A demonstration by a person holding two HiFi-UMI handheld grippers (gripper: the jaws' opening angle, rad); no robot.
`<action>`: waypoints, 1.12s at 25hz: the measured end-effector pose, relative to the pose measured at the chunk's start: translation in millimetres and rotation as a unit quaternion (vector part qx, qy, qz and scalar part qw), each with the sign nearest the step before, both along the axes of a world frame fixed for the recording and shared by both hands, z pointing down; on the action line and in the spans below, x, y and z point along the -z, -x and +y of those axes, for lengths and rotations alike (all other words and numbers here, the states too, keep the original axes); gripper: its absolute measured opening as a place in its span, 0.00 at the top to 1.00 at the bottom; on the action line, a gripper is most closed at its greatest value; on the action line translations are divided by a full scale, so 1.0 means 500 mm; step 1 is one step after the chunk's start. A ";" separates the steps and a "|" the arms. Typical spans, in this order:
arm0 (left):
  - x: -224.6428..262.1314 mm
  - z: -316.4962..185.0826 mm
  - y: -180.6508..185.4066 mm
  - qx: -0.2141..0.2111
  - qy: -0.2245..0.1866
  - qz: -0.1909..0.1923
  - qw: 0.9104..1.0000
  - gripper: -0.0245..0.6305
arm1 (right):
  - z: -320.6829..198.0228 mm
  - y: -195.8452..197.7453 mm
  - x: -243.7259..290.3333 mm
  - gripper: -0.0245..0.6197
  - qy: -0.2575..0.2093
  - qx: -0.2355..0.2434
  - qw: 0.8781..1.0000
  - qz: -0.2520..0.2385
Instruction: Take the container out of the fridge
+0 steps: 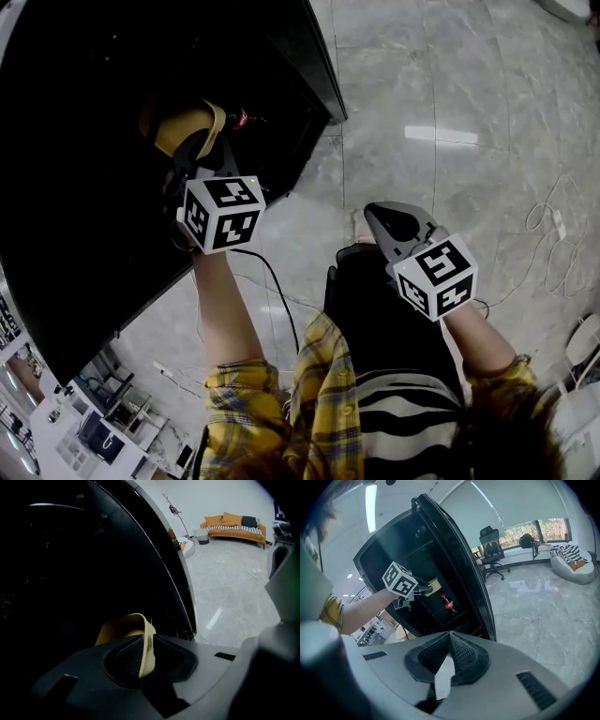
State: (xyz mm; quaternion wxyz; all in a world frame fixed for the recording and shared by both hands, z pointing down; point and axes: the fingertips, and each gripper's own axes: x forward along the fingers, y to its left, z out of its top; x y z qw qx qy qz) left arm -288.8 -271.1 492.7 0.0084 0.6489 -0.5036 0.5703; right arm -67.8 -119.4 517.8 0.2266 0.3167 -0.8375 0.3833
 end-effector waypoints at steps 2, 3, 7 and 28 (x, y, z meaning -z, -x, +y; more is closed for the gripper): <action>0.002 -0.002 -0.001 -0.002 -0.003 0.002 1.000 0.87 | -0.001 -0.003 0.004 0.92 -0.002 -0.003 1.000 0.000; 0.001 -0.002 -0.002 -0.003 -0.002 0.004 1.000 0.87 | -0.001 -0.005 0.006 0.92 -0.002 -0.005 1.000 0.000; -0.002 0.000 -0.002 -0.008 0.001 0.004 1.000 0.89 | -0.003 -0.013 0.013 0.92 -0.007 -0.014 1.000 0.002; 0.024 0.165 -0.160 -0.097 0.053 0.080 0.991 0.91 | 0.058 -0.078 0.098 0.92 -0.047 -0.046 0.998 0.001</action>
